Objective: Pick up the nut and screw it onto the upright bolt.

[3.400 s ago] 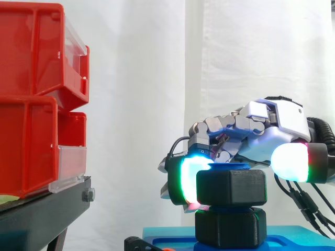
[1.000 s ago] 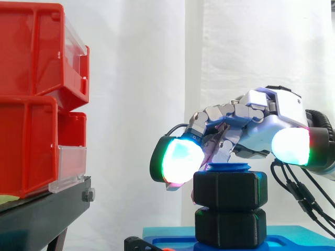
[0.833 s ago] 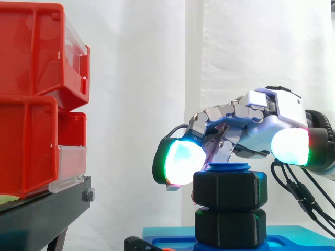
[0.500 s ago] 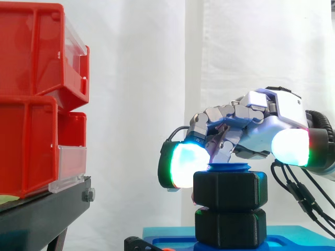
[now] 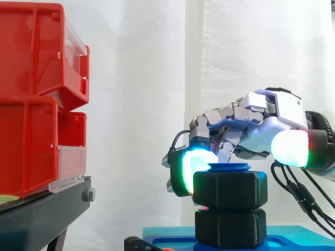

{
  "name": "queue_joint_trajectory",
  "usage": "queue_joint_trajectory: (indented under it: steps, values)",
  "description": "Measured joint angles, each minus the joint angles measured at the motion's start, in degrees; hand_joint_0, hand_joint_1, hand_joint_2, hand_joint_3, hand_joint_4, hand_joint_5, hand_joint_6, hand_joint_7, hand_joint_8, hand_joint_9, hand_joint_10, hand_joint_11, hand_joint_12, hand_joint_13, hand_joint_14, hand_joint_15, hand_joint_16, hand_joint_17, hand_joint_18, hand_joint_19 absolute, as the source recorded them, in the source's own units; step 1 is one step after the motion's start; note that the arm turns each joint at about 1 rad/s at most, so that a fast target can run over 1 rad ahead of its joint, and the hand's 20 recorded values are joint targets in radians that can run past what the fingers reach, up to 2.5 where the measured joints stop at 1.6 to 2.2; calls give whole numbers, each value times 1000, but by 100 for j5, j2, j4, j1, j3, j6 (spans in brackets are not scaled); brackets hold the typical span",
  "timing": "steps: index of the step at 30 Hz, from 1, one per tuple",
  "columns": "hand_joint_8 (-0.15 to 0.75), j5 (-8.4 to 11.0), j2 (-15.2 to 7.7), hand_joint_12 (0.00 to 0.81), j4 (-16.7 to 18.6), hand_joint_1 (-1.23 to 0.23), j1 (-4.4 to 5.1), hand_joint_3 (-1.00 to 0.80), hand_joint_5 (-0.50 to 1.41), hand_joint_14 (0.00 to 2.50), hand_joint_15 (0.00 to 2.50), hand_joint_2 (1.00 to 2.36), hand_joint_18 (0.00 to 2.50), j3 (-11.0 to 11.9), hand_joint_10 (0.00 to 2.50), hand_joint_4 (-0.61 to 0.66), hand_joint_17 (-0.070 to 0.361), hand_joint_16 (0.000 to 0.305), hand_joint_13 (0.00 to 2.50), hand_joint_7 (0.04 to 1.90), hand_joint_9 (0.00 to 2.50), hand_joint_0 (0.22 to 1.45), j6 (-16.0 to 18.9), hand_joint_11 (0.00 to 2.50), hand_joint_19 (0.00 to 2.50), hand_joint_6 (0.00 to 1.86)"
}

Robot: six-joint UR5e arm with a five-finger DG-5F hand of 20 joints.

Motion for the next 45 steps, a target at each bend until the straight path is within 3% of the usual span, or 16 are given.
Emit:
queue_joint_trajectory:
  steps: [15, 24, 29, 32, 38, 45]
  values:
    - [346, -10, 4, 387, 8, -416, -17, -500, 10, 0, 0, 1000, 586, -1, 0, 274, 135, 60, 805, 1314, 1123, 497, 0, 0, 0, 505]
    - [294, -75, 4, 351, 16, -414, -61, -500, 69, 0, 0, 1000, 773, 0, 0, 196, 133, 59, 945, 1443, 1376, 509, 9, 0, 0, 503]
    - [320, -82, 4, 381, 29, -406, -78, -500, -35, 0, 0, 1000, 709, 0, 0, 329, 139, 62, 881, 976, 1233, 502, 10, 0, 0, 505]
    - [316, -97, 4, 380, 53, -410, -91, -500, -72, 0, 0, 1000, 668, 5, 0, 287, 142, 63, 841, 774, 1143, 495, 10, 0, 0, 503]
    - [311, -208, 5, 378, 179, -413, -106, -500, -95, 0, 0, 1000, 627, 59, 0, 276, 146, 65, 814, 663, 1080, 490, 44, 0, 0, 502]
    - [312, -196, 0, 380, 231, -413, -45, -500, -96, 0, 0, 1000, 602, 66, 0, 272, 147, 65, 797, 650, 1053, 487, 94, 0, 0, 502]
